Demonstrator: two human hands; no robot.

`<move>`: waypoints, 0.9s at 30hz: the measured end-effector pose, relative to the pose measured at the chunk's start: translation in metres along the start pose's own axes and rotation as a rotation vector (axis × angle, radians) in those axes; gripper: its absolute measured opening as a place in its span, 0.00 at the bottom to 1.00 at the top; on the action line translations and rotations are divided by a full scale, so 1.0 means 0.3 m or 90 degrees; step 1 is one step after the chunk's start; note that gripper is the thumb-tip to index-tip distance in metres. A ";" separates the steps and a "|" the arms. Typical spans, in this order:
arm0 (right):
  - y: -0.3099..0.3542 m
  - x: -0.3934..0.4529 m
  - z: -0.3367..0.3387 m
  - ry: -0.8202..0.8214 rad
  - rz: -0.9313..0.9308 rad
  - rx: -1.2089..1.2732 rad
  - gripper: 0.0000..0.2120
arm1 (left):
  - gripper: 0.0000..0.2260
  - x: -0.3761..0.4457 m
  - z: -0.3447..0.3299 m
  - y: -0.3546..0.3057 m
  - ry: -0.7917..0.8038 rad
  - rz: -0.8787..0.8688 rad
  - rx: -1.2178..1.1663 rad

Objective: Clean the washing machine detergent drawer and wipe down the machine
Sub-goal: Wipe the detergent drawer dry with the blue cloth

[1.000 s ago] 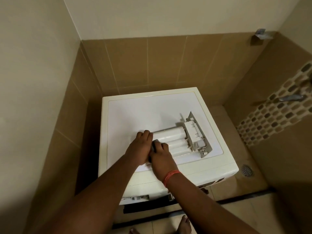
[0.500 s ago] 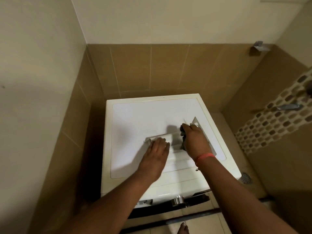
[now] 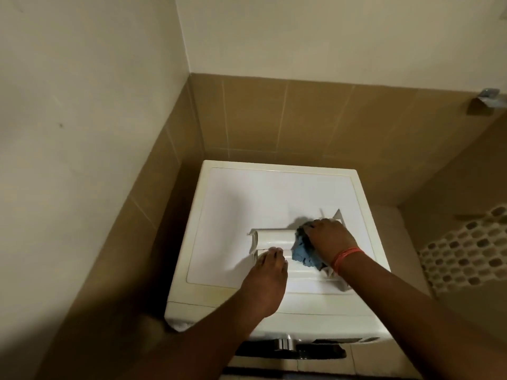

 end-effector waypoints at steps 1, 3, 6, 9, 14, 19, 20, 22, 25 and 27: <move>0.008 0.008 0.014 -0.014 0.010 -0.051 0.13 | 0.29 0.000 0.002 -0.004 0.005 0.007 -0.013; 0.054 0.032 0.013 -0.007 0.044 -0.043 0.12 | 0.31 0.004 -0.009 -0.007 0.018 0.016 -0.044; 0.138 0.094 -0.010 0.070 0.098 0.157 0.16 | 0.32 0.013 -0.013 -0.003 0.042 0.036 -0.100; 0.245 0.127 -0.008 0.112 0.154 0.247 0.18 | 0.32 0.024 -0.006 0.000 0.066 0.064 -0.133; 0.286 0.163 -0.024 0.174 0.250 0.303 0.20 | 0.34 0.040 -0.022 0.006 0.108 0.091 -0.197; 0.111 0.197 -0.043 0.264 0.212 0.238 0.15 | 0.31 0.039 0.007 0.000 0.119 0.058 -0.169; 0.103 0.202 -0.046 0.273 0.207 0.208 0.14 | 0.33 0.042 0.001 0.003 0.117 0.064 -0.174; 0.143 0.201 -0.042 0.261 0.201 0.194 0.13 | 0.35 0.042 -0.008 -0.003 0.135 0.071 -0.180; 0.278 0.181 -0.013 0.209 0.199 0.253 0.16 | 0.36 0.042 -0.012 -0.004 0.169 0.057 -0.139; 0.343 0.177 0.000 0.210 0.208 0.284 0.18 | 0.38 0.041 -0.009 -0.004 0.181 0.057 -0.136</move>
Point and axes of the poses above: each hand's wrist, its own x-axis towards the middle knuckle, its own z-axis out of the back of the hand, y = z × x, the point moved 7 cm from there along x, towards the middle knuckle, and after that the axes turned 11 degrees about -z, right-handed, at the moved point
